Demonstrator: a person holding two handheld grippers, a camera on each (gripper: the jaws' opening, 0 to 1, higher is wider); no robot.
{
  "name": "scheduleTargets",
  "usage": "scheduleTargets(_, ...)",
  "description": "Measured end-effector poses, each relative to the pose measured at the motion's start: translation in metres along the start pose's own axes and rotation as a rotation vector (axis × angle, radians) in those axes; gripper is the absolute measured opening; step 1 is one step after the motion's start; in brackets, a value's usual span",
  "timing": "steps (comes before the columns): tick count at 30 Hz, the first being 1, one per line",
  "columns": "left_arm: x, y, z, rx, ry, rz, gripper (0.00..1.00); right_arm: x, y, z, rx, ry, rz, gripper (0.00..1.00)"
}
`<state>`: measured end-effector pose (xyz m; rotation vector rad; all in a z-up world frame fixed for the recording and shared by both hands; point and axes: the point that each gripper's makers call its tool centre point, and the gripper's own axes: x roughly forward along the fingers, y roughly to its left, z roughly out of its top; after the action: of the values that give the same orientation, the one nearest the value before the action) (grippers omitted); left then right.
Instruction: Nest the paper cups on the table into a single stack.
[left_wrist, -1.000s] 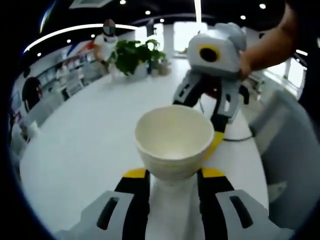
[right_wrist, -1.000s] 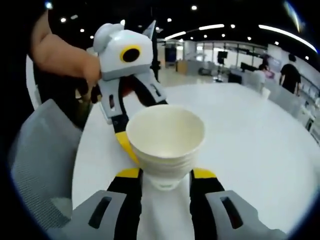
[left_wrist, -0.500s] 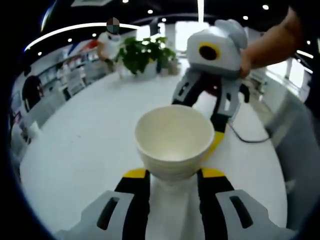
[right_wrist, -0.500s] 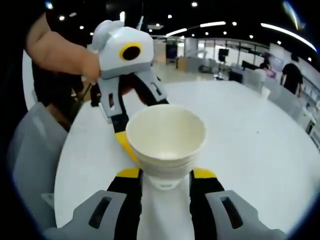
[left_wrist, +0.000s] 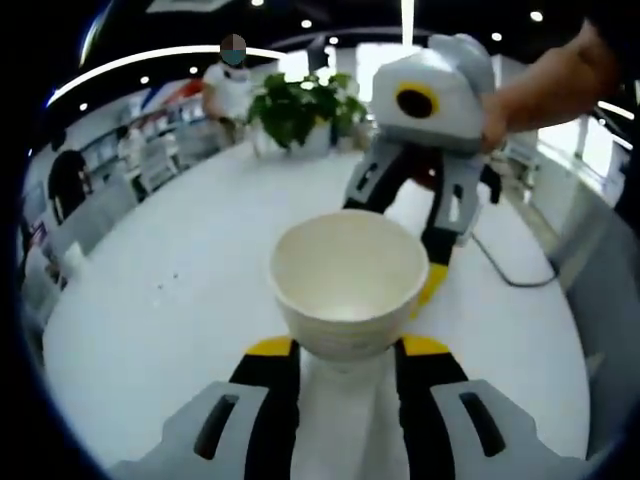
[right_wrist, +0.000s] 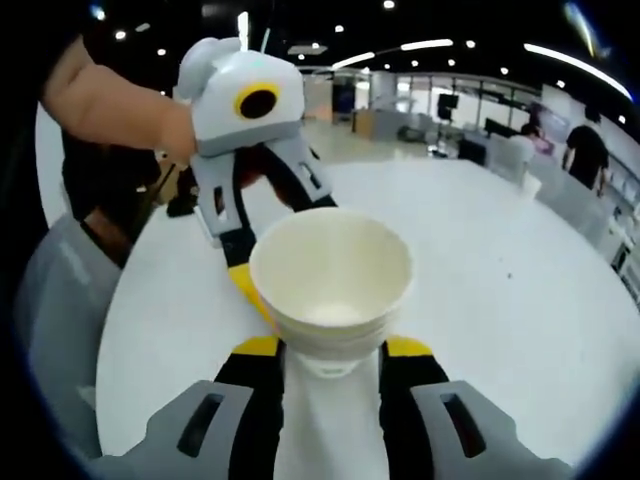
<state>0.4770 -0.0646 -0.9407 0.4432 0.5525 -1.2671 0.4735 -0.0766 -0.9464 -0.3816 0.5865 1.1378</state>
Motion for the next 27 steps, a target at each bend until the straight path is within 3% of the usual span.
scheduleTargets(3, 0.005, -0.003, -0.007, -0.019, 0.016, -0.004, 0.35, 0.003, 0.003, -0.005, -0.006, 0.019, 0.005, 0.33)
scheduleTargets(9, 0.002, -0.003, -0.004, -0.033, -0.017, 0.001, 0.36, 0.003, 0.002, -0.005, -0.007, 0.016, -0.002, 0.34)
scheduleTargets(12, 0.002, -0.001, -0.005, -0.062, -0.009, 0.02, 0.37, 0.003, 0.001, -0.011, 0.009, 0.058, -0.027, 0.36)
scheduleTargets(14, 0.001, 0.002, -0.01, -0.108, 0.013, 0.048, 0.46, 0.001, 0.002, -0.02, 0.052, 0.096, -0.029, 0.46)
scheduleTargets(17, -0.002, 0.014, -0.015, -0.175, 0.009, 0.125, 0.76, -0.002, -0.003, -0.019, 0.065, 0.074, -0.055, 0.64)
scheduleTargets(19, -0.007, 0.02, -0.016, -0.175, 0.0, 0.157, 0.94, -0.006, -0.006, -0.02, 0.071, 0.067, -0.078, 0.76)
scheduleTargets(24, -0.024, 0.018, -0.023, -0.205, -0.009, 0.173, 0.98, -0.022, -0.019, -0.006, 0.071, -0.045, -0.166, 0.98)
scheduleTargets(27, -0.035, 0.015, -0.025, -0.216, -0.026, 0.193, 0.98, -0.034, -0.016, -0.01, 0.135, -0.064, -0.178, 0.99)
